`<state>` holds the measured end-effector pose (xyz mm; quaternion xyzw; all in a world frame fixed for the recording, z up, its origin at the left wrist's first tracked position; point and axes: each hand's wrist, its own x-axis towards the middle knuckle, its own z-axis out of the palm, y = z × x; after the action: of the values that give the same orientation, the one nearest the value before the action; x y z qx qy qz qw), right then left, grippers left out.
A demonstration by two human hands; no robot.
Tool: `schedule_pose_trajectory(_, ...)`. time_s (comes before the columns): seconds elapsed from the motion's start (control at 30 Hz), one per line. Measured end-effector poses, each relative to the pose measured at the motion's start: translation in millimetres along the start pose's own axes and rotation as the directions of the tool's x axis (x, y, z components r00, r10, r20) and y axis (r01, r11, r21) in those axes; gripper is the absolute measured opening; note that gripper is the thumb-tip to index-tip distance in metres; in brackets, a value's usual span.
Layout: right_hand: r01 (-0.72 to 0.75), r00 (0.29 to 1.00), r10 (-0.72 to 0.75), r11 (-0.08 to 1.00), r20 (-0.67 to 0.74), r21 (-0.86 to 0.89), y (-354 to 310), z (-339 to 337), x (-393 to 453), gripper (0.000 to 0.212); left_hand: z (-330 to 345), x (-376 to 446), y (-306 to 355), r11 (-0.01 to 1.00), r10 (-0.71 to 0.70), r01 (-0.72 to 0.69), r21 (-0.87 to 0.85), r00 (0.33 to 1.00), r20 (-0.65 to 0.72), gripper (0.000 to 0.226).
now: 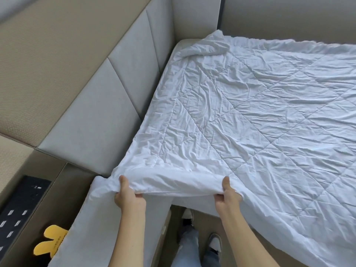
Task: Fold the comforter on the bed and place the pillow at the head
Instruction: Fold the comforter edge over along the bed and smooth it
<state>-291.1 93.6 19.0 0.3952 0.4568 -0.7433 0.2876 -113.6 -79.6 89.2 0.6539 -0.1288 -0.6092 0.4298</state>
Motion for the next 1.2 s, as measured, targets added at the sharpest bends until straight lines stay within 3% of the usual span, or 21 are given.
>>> schedule_pose_trajectory(0.1, 0.125, 0.992, -0.123, 0.991, 0.038, -0.043, -20, 38, 1, 0.012, 40, 14, 12, 1.0, 0.014, -0.014, 0.012, 1.0, 0.025, 0.036)
schedule_pose_trajectory(0.33, 0.384, 0.924, -0.372, 0.894, 0.095, -0.233, -71, 125, 8, 0.018, 139, 28, 46, 0.999, 0.022, -0.025, 0.037, 0.997, 0.075, 0.025)
schedule_pose_trajectory(0.57, 0.523, 0.852, -0.491, 0.79, 0.18, -0.321, -122, 204, 9, 0.023, 226, 38, 77, 0.999, 0.03, -0.034, 0.041, 0.995, 0.1, 0.03)
schedule_pose_trajectory(0.93, 0.557, 0.829, -0.529, 0.754, 0.179, -0.348, -211, 331, 66, 0.034, 398, 46, 92, 0.995, 0.086, -0.093, 0.042, 0.986, 0.142, 0.032)
schedule_pose_trajectory(1.2, 0.498, 0.866, -0.447, 0.721, 0.226, -0.482, -236, 440, 193, 0.04, 533, 129, 64, 0.987, 0.106, -0.107, 0.12, 0.994, 0.014, 0.044)
